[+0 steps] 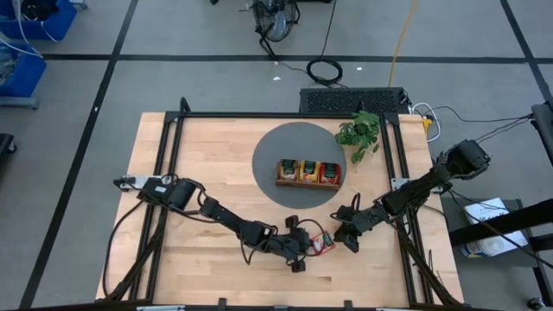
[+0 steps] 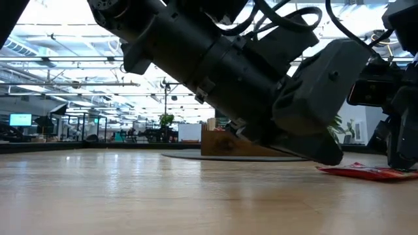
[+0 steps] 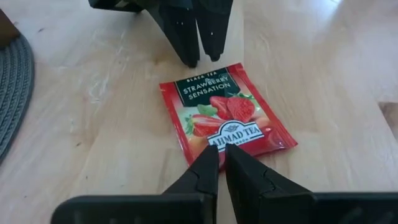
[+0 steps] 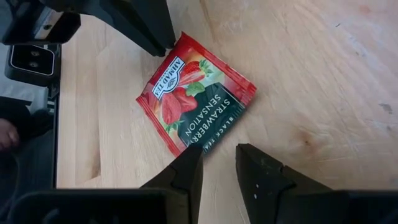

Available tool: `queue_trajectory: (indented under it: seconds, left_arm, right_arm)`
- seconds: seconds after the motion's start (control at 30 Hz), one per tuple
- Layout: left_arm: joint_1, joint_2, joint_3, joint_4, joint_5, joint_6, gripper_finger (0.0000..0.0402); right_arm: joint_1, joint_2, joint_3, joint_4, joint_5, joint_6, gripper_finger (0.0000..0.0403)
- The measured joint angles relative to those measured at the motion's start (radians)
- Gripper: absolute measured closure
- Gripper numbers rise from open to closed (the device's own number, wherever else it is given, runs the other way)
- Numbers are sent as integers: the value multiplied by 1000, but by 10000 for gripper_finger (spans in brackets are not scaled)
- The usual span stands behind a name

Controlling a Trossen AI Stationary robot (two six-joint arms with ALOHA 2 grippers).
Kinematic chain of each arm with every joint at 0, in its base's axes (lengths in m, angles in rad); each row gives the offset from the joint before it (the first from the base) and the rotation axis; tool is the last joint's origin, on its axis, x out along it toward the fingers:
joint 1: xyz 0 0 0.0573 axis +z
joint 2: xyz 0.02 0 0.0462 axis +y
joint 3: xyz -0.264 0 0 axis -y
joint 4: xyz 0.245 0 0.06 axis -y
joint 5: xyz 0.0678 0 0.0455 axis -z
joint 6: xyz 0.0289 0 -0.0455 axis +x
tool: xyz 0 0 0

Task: Pick & Place Tea
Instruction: Put the red tea bag into the right section of the wooden organizer

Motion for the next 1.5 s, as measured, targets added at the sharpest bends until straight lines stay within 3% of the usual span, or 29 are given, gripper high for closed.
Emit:
queue_trajectory:
  seconds: [0.47,0.93,1.5]
  left_arm:
    - [25,63,6,16,39,-101,371]
    - [25,66,3,17,39,-97,371]
    - [26,66,2,18,42,-94,371]
  right_arm:
    - [7,0,-2,25,-17,-2,316]
    - [8,0,1,17,-32,33,314]
    - [-51,0,0,14,-92,32,219]
